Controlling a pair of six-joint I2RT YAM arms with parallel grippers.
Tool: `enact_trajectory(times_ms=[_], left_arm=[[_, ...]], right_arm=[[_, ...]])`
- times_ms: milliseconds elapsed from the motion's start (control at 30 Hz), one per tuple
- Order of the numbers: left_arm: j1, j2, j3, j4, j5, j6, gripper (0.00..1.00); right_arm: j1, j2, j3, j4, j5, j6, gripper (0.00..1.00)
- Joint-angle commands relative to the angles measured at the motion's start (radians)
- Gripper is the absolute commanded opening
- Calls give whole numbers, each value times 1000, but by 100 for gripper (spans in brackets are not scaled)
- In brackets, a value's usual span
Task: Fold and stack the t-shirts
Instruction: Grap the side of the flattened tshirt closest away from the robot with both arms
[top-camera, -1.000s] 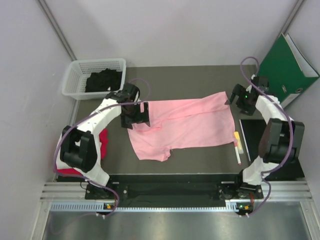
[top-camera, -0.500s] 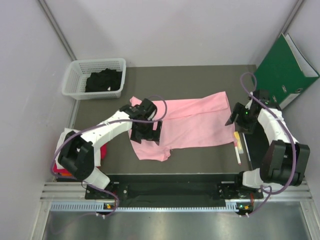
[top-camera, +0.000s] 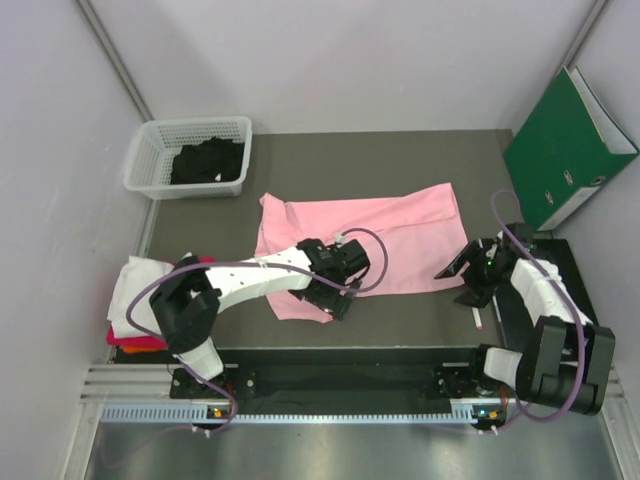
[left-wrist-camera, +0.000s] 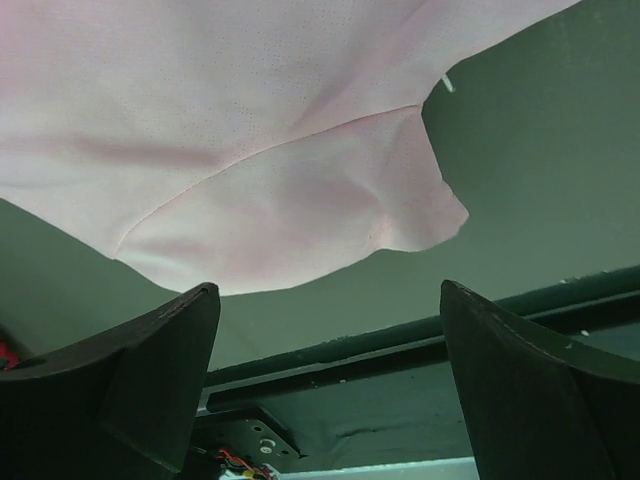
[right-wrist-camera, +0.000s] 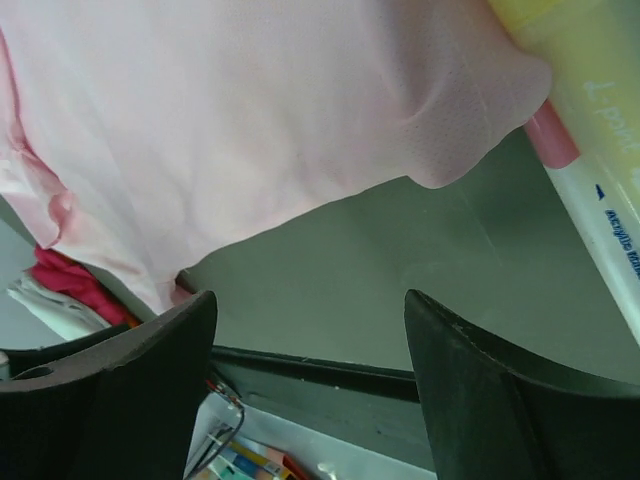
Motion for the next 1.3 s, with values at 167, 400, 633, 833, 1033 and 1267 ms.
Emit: enact_trajectory(times_ms=[167, 400, 633, 833, 1033, 1267], left_arm=[[-21, 132, 28, 98, -27, 34, 74], [-21, 169, 30, 148, -12, 62, 45], [-21, 206, 62, 115, -49, 63, 0], [-20, 179, 59, 82, -64, 36, 0], [-21, 134, 13, 33, -112, -7, 0], [-20, 102, -21, -39, -211, -27, 0]], right_arm=[[-17, -110, -81, 185, -61, 139, 76], [-72, -92, -81, 133, 28, 76, 74], [-178, -32, -83, 145, 127, -22, 72], [-181, 55, -109, 266, 107, -30, 70], [-181, 138, -121, 401, 42, -19, 22], [-181, 74, -100, 389, 39, -44, 4]])
